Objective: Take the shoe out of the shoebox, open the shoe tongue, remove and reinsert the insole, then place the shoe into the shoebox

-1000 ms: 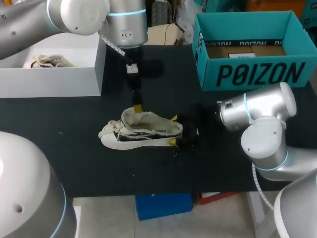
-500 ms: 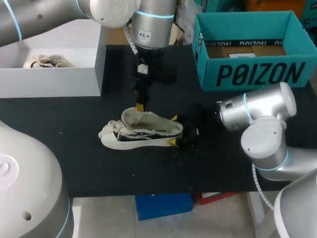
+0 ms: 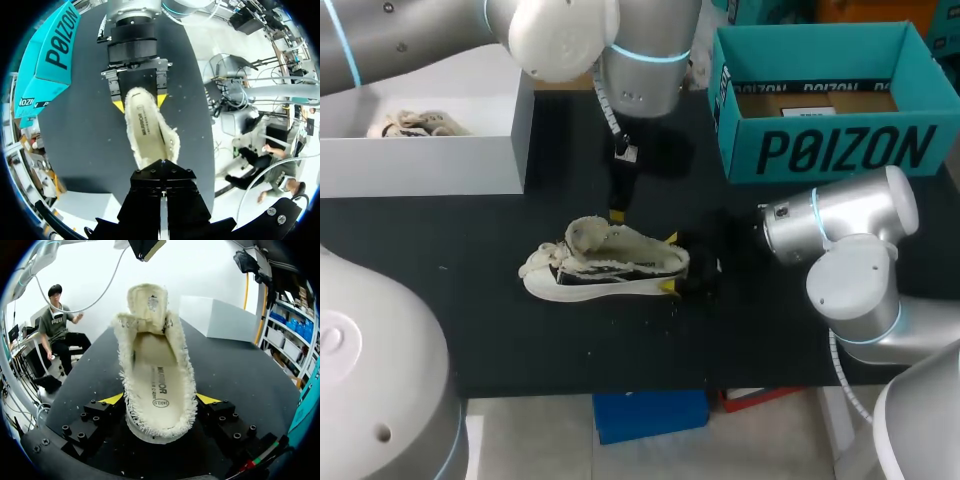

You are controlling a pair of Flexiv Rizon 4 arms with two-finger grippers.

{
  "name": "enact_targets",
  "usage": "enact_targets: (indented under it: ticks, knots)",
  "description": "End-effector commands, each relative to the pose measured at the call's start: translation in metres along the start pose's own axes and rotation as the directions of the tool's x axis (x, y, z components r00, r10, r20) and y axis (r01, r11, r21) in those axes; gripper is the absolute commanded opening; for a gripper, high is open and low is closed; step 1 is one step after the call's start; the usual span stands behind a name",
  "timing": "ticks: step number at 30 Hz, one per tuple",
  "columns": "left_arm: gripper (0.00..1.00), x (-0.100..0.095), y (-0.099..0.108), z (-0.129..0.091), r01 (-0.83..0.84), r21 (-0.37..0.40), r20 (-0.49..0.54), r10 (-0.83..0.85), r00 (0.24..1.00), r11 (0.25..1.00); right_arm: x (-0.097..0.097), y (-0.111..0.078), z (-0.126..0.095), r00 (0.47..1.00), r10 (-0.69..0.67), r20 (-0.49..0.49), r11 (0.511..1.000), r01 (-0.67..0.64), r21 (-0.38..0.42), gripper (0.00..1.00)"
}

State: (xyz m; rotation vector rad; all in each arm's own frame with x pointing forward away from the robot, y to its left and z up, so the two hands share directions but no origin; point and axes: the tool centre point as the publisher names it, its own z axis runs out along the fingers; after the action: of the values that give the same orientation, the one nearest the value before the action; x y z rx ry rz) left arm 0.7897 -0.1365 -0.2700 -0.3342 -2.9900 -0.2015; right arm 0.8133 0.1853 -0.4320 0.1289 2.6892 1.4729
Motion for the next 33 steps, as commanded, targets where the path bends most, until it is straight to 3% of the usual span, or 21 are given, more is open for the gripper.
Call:
enact_targets:
  ticks: [1,12,18,24,33]
  knots:
    - [0.0,0.005,0.007,0.006,-0.001,0.028,0.048,0.0,0.999,1.0,0.0,-0.003,0.001,1.0,0.001,0.001,1.0,-0.001,0.002,0.0]
    - [0.0,0.005,0.007,0.006,-0.001,0.028,0.048,0.0,0.999,1.0,0.0,-0.003,0.001,1.0,0.001,0.001,1.0,-0.001,0.002,0.0]
    - [0.0,0.0,0.02,0.019,-0.038,0.239,0.073,0.021,0.997,0.97,0.0,-0.003,0.001,1.0,0.001,0.001,1.0,-0.001,0.002,0.0]
    - [0.0,-0.002,0.02,0.029,-0.027,0.291,0.078,0.005,0.997,0.956,0.0,-0.003,0.001,1.0,0.001,0.001,1.0,-0.001,0.002,0.0]
    - [0.0,-0.007,0.016,0.045,-0.016,0.302,0.064,-0.004,0.998,0.953,0.0,-0.003,0.001,1.0,0.001,0.001,1.0,-0.001,0.002,0.0]
